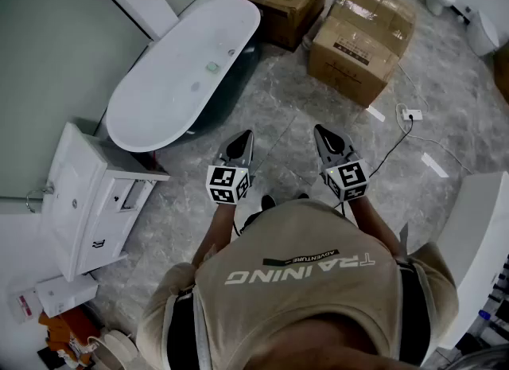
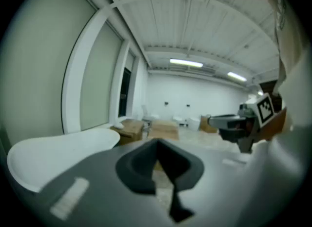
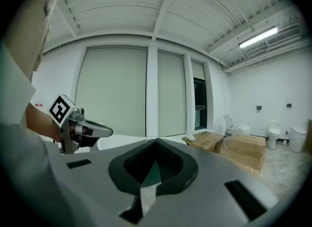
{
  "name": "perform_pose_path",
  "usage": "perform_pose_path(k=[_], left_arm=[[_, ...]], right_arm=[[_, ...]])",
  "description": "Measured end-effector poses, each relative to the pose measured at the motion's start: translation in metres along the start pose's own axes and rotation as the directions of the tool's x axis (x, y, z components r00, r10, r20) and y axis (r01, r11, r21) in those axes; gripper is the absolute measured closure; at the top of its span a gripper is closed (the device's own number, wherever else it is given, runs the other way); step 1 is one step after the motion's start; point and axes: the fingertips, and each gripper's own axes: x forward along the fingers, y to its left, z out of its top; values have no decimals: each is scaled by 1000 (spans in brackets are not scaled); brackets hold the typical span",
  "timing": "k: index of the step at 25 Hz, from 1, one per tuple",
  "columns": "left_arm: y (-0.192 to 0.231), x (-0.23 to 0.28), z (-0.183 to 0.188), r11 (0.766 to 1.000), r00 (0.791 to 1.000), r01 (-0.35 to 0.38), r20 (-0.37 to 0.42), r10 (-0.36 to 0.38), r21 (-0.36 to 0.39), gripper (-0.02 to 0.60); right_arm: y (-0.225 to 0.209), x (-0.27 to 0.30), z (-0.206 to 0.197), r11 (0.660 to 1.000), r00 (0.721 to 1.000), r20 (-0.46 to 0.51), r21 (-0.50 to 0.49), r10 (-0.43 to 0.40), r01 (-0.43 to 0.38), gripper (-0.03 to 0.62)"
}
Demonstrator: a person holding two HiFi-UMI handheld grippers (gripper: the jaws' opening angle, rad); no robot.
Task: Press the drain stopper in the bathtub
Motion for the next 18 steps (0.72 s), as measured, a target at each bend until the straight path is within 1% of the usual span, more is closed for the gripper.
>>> perform_pose_path(k=[2,5,7,9,11,13,15,18], left_arm=[[11,-4,3,1000,1000,0,2,0,13,580],[33,-13,9,998,1000,-12,-8,12,56,580],[50,-15,15,997,1000,-21,-6,22,71,580],[65,-17,20,997,1000,-25,-2,26,76,580],[75,-20,18,997,1000,-19,-3,19,76,580],[81,-25,8,998,1000,-8,-12,9,63,580],[88,-28,-6,999,1000,-10,-13,11,42,580],[107,-19,-9,997,997,-75,17,74,13,580]], right_arm=[[5,12,5,1000,1000,5,20,3,-4,585],[16,27,13,999,1000,17,54,5,-6,585],[24,36,18,998,1000,22,56,8,-9,585],[30,48,20,1000,1000,10,24,18,-18,585],[37,61,19,999,1000,1,-46,24,-24,585],[43,71,19,994,1000,1,-103,24,-23,585],[48,76,14,990,1000,-14,-137,19,-21,585],[41,84,5,987,999,-52,-158,2,-10,585]])
